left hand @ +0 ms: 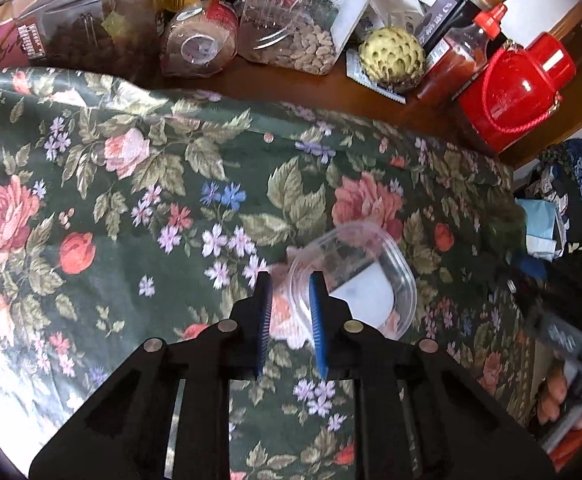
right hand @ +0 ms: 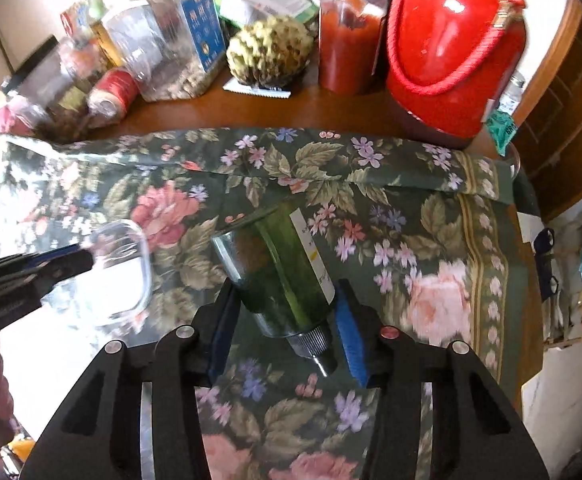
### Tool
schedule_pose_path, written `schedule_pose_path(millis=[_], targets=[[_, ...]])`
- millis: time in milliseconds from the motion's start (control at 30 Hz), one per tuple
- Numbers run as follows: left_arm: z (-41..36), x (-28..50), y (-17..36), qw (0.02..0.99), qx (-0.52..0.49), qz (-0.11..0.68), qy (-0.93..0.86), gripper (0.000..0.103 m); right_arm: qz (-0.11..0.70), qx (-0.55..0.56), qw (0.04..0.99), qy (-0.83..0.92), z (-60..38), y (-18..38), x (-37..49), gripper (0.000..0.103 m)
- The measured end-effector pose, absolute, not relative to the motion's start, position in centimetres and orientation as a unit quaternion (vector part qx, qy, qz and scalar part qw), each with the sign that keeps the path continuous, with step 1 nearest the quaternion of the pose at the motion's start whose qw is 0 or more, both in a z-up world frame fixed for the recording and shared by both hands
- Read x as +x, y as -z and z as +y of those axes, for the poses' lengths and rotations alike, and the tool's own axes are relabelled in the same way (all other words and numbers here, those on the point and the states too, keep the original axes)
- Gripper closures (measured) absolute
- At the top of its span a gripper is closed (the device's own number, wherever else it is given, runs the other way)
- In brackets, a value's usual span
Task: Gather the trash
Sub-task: 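Grasp the green glass bottle with the right gripper while the left gripper grasps the clear plastic container, then lift the green bottle and clear container off the table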
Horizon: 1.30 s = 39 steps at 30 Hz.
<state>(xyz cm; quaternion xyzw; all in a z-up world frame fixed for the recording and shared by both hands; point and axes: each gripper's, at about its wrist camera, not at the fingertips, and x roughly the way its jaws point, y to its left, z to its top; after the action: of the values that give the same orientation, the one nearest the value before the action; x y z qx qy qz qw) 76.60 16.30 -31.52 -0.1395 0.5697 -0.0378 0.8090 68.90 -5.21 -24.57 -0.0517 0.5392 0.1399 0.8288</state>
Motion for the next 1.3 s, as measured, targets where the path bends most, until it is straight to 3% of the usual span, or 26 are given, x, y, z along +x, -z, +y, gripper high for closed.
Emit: schedule_pose_path(millis=[67, 133, 200, 533, 967, 1300], targets=[[16.2, 77.1, 31.6, 0.811, -0.144, 0.566, 0.039, 0.088, 0.533, -0.037, 0.834, -0.139, -5.7, 23.7, 67.6, 0.060], [16.1, 77.4, 31.8, 0.812, -0.144, 0.565, 0.040, 0.098, 0.525, -0.018, 0.840, -0.138, -6.6, 22.6, 66.2, 0.060], [16.0, 77.6, 31.8, 0.809, -0.139, 0.569, 0.044, 0.102, 0.518, -0.003, 0.844, -0.135, -7.5, 21.7, 65.0, 0.060], [13.3, 74.2, 26.3, 0.834, -0.104, 0.540, 0.049, 0.102, 0.478, 0.007, 0.871, -0.115, -9.2, 18.3, 61.4, 0.062], [8.4, 62.8, 12.8, 0.909, -0.106, 0.404, -0.009, 0.102, 0.390, 0.001, 0.903, -0.181, -12.2, 11.6, 55.6, 0.062], [5.3, 53.0, 5.8, 0.938, -0.102, 0.325, -0.059, 0.102, 0.333, -0.039, 0.909, -0.247, -13.1, 7.2, 49.8, 0.062]])
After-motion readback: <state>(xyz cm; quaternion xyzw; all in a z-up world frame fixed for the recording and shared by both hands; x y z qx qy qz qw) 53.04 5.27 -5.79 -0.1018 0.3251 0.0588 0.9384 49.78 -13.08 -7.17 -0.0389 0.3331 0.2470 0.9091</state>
